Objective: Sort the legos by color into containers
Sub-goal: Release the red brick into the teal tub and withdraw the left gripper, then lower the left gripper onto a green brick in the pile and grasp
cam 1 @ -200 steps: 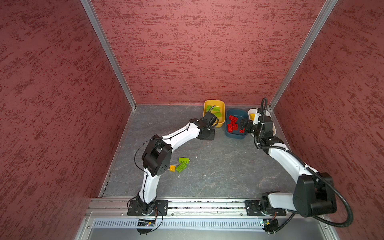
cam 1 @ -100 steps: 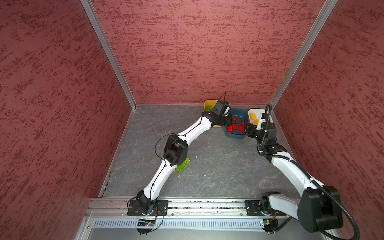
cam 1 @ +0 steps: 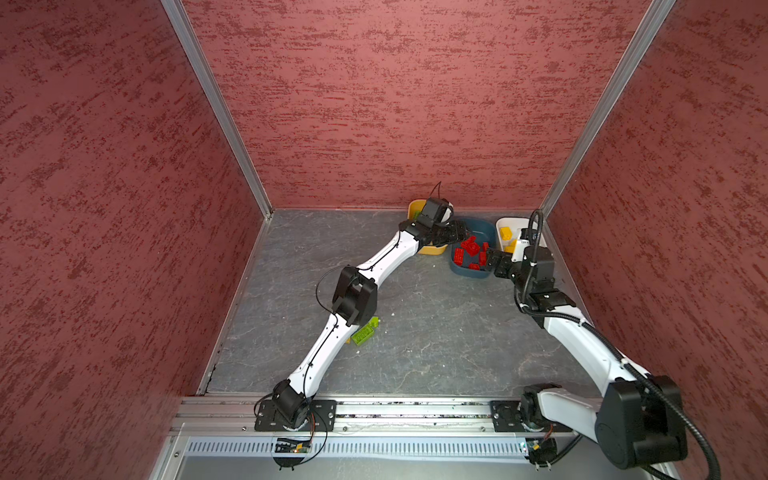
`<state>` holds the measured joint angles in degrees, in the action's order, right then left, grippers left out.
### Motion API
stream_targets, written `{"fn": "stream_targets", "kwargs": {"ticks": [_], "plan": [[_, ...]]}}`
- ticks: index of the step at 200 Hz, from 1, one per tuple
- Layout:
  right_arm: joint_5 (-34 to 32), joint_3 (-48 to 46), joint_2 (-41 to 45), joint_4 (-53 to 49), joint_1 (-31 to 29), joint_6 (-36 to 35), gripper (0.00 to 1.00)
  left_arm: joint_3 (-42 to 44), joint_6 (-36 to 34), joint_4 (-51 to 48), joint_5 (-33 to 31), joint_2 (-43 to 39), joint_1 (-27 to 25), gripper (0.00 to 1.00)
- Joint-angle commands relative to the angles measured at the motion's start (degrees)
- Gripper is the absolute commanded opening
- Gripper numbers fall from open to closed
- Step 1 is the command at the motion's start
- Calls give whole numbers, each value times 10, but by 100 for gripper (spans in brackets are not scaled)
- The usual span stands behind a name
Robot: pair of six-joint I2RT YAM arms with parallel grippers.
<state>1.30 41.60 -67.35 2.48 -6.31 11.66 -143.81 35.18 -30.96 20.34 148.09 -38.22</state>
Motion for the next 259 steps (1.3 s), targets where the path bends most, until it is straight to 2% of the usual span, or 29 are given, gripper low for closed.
{"fn": "stream_targets", "kwargs": {"ticks": [1,20,49,69,90,106,123,149,166,204,259], "plan": [[130,-8,-12,32,-11,-24,99,81,-47,-30,-75,-103,2,86],[182,-31,-24,78,-41,-48,99,193,-52,-6,-119,-173,18,86],[213,-46,-57,122,-106,-104,99,329,-44,22,-156,-257,50,89],[219,-34,-93,121,-146,-137,99,398,-47,22,-180,-305,68,92],[221,-24,-124,136,-170,-139,99,462,-63,-8,-227,-354,76,100],[211,-19,-142,155,-183,-139,99,518,-69,-36,-252,-391,80,100],[172,-21,-151,188,-188,-124,99,571,-71,-84,-267,-426,83,99],[77,-45,-150,274,-188,-86,99,641,-95,-154,-244,-464,81,100],[46,-43,-156,289,-188,-80,99,665,-112,-213,-243,-469,77,100],[45,-23,-190,292,-188,-62,99,724,-116,-249,-240,-492,60,100],[44,-15,-205,306,-188,-52,99,771,-94,-227,-203,-480,38,98]]}}
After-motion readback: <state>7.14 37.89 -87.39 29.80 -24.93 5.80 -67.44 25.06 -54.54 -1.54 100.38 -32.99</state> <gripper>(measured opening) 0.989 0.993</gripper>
